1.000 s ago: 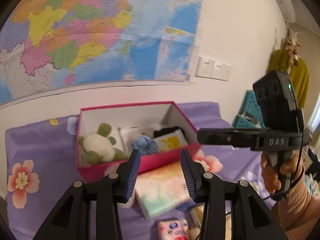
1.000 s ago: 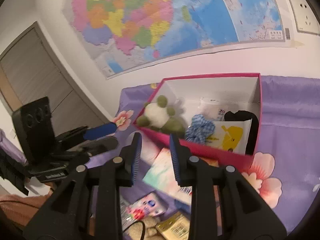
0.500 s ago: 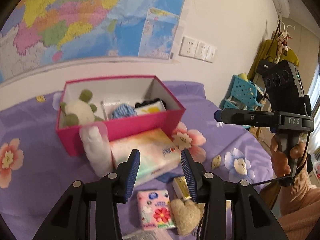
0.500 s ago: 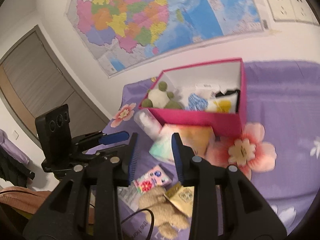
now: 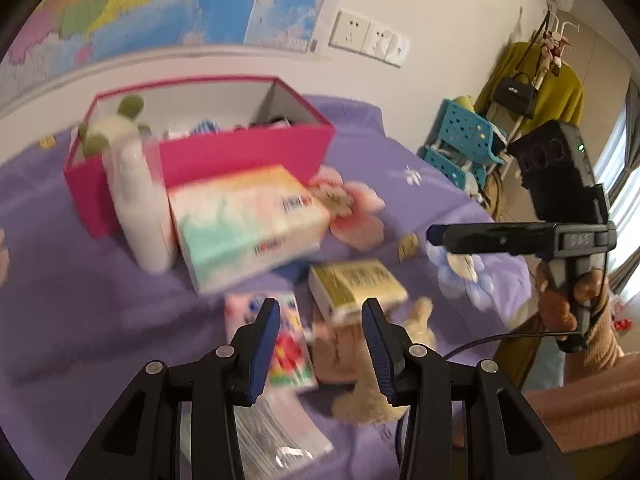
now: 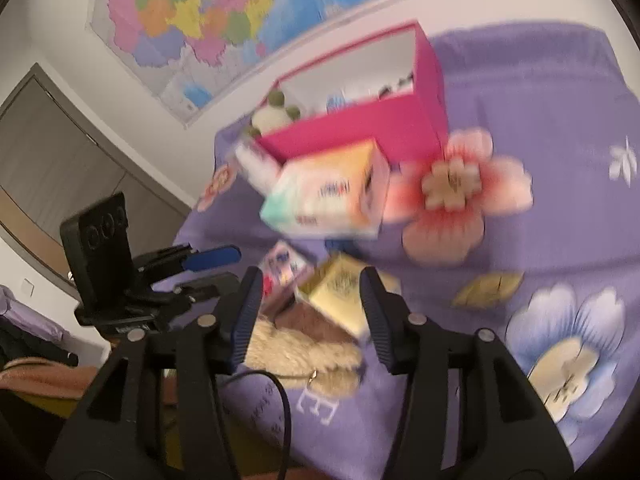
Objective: Organize soft objects
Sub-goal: 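Lower the right tool to the beige teddy bear and grasp it, then lift the teddy bear with the right tool toward the pink box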
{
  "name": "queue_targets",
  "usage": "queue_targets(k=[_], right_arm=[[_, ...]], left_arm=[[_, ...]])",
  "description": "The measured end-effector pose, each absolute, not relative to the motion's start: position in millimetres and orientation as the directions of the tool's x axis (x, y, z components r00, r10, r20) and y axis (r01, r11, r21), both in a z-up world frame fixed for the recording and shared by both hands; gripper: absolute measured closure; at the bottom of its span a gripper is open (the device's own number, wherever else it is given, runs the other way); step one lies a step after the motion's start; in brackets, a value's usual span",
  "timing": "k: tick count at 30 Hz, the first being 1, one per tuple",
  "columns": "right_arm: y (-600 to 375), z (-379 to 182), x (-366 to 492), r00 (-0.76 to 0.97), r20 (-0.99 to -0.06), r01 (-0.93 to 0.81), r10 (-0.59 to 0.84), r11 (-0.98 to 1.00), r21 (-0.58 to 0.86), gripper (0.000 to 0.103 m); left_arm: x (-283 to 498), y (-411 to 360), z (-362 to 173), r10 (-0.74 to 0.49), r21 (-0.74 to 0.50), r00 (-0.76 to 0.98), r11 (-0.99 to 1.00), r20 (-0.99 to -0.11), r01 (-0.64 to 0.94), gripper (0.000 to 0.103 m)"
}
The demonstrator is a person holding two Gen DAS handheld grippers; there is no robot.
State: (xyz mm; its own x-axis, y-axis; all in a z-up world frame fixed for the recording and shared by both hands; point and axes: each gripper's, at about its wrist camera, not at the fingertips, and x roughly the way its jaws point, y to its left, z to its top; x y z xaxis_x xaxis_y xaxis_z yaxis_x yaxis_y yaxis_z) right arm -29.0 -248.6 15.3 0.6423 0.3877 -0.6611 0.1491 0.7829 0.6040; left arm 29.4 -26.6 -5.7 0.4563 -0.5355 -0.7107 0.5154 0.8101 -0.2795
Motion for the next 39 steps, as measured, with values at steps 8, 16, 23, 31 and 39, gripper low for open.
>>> queue_targets(k=[8, 16, 23, 31, 39], right_arm=[[-228, -33, -47, 0.544, -0.712, 0.202, 0.444, 0.754, 0.625, 0.050], [-228, -43, -67, 0.501, -0.743, 0.232, 0.445, 0.758, 0.610, 0.050], [-224, -44, -84, 0.484, -0.738, 0.190, 0.470, 0.767, 0.613, 0.048], [-223, -52, -82, 0.471, -0.753, 0.198, 0.459, 0.777, 0.598, 0.080], [-226, -52, -85, 0.486, -0.745, 0.207, 0.457, 0.768, 0.606, 0.083]], left_arm=[[-4, -31, -25, -0.545, -0.289, 0.377, 0.780, -0.749, 0.555, 0.060], [-18, -36, -44, -0.561, -0.333, 0.292, 0.754, -0.774, 0.566, 0.060], [-26, -41, -52, -0.614, -0.408, 0.211, 0.704, -0.761, 0.581, 0.059], [-29, -42, -38, -0.708, -0.493, 0.140, 0.606, -0.692, 0.624, 0.059], [-46, -62, -43, -0.713, -0.507, 0.043, 0.538, -0.699, 0.673, 0.059]])
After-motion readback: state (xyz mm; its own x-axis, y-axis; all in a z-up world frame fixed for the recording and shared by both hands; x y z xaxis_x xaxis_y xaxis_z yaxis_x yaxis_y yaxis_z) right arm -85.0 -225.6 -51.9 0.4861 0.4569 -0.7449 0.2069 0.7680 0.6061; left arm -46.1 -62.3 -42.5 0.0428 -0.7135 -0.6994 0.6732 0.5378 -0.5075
